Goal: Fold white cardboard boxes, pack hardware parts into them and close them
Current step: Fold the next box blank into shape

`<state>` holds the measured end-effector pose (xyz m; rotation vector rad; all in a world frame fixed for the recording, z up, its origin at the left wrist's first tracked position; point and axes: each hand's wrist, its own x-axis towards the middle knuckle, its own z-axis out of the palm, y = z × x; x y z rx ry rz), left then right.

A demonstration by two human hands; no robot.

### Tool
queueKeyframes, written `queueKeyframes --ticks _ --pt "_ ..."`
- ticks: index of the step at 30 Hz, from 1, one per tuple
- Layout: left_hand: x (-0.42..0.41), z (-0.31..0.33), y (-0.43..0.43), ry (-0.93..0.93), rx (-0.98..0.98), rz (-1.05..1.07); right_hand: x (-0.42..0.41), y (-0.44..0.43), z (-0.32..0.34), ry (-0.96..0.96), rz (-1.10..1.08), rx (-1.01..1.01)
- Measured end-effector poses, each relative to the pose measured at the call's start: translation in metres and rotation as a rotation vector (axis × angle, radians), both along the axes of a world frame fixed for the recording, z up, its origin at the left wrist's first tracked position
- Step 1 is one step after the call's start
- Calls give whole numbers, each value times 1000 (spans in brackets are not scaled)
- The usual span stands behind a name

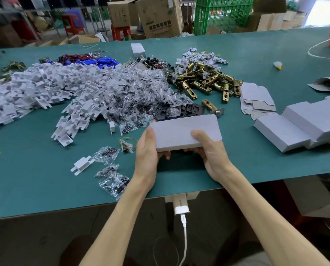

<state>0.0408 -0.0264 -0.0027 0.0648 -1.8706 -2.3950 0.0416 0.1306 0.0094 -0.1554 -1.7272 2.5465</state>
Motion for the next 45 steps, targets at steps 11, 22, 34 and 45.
queueKeyframes --ticks 11,22,34,45 --pt "1 2 -1 27 -10 -53 0 1 2 -23 4 -49" --pt "2 3 1 51 -114 -130 0 -1 0 -7 0 -15" --pt "2 3 1 23 -157 -156 -2 -2 -4 17 -7 3" --pt "0 2 -1 8 -102 -118 -2 -3 -5 15 11 39"
